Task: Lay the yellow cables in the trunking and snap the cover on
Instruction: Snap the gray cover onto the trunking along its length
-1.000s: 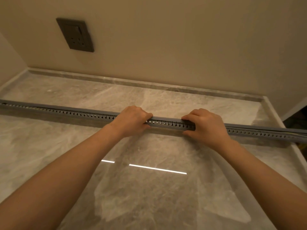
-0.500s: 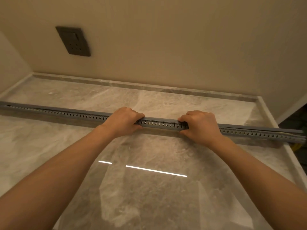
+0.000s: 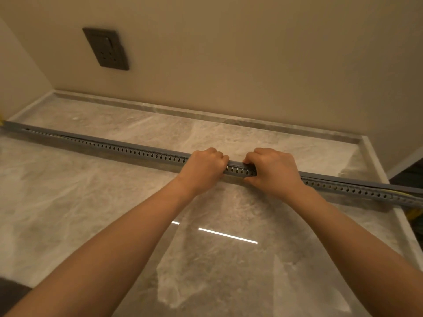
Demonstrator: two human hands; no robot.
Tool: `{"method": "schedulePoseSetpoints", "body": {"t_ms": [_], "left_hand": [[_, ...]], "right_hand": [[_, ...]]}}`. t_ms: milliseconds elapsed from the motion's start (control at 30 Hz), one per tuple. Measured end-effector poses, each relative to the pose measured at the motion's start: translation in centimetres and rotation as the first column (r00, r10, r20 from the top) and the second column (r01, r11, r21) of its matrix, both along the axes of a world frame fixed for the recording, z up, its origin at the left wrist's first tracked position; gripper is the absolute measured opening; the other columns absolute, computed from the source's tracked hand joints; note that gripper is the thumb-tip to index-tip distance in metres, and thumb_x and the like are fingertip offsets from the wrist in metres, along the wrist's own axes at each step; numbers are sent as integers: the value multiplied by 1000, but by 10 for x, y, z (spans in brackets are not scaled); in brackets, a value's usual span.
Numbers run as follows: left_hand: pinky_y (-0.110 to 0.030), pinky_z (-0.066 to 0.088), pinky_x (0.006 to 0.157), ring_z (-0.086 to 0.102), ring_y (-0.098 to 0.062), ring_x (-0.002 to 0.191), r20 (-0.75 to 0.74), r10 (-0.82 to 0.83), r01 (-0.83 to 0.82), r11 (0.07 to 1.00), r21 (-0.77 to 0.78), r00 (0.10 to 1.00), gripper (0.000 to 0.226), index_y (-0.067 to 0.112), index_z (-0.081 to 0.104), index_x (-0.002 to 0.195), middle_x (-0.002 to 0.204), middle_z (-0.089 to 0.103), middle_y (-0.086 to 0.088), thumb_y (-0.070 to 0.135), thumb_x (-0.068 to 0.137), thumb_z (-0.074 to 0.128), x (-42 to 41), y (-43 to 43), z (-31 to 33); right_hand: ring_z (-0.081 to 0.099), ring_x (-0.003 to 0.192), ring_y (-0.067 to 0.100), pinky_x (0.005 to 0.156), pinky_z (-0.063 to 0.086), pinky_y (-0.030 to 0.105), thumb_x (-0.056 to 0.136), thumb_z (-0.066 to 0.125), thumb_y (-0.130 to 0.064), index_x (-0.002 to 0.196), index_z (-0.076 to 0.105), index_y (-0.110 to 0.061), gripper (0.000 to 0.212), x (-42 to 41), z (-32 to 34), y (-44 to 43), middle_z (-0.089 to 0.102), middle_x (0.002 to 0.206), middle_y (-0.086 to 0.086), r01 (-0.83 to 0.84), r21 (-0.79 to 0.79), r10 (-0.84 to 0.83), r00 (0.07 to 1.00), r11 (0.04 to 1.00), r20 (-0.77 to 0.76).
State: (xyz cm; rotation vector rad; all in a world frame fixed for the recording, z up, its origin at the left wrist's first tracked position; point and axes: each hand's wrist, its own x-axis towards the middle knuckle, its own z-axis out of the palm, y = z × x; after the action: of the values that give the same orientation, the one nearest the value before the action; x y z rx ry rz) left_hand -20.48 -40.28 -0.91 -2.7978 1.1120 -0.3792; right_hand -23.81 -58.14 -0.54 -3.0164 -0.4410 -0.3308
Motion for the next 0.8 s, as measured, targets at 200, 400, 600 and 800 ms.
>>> {"method": "schedulePoseSetpoints", "body": {"t_ms": [200, 400, 600, 800], "left_hand": [[-31, 31, 59, 56, -23, 90, 6, -21, 21, 999, 24, 1000, 17, 9, 56, 102, 99, 65, -6, 14, 92, 43, 0, 2, 6], [-31, 46, 52, 61, -24, 68, 68, 3, 26, 904, -427, 998, 16, 6, 67, 76, 69, 68, -5, 4, 63, 76, -15, 7, -12], [-15, 45, 84, 54, -6, 90, -482, 273, -520, 83, -850, 833, 41, 12, 63, 109, 106, 49, -1, 1, 71, 74, -52, -23, -35], [-20, 55, 80, 64, -12, 91, -672, -581, -880, -399, -256, 459, 25, -2, 51, 116, 99, 62, -9, 4, 91, 53, -47, -41, -25]], "right_hand": [[59, 80, 13, 60, 42, 29, 81, 59, -50, 98, 66, -30, 27, 20, 6, 2, 65, 89, -8, 93, 214, -31, 961, 972, -274], [61, 77, 9, 71, 52, 36, 76, 69, -43, 100, 71, -32, 26, 31, 6, 2, 72, 89, -4, 122, 407, 95, 875, 905, -474], [62, 75, 10, 73, 52, 39, 73, 71, -43, 97, 72, -34, 25, 37, 7, -1, 72, 83, -6, 132, 443, 97, 884, 887, -458], [63, 69, 17, 66, 51, 38, 75, 72, -39, 93, 73, -34, 19, 34, 6, -6, 73, 78, -3, 131, 507, 142, 874, 852, -465]]}}
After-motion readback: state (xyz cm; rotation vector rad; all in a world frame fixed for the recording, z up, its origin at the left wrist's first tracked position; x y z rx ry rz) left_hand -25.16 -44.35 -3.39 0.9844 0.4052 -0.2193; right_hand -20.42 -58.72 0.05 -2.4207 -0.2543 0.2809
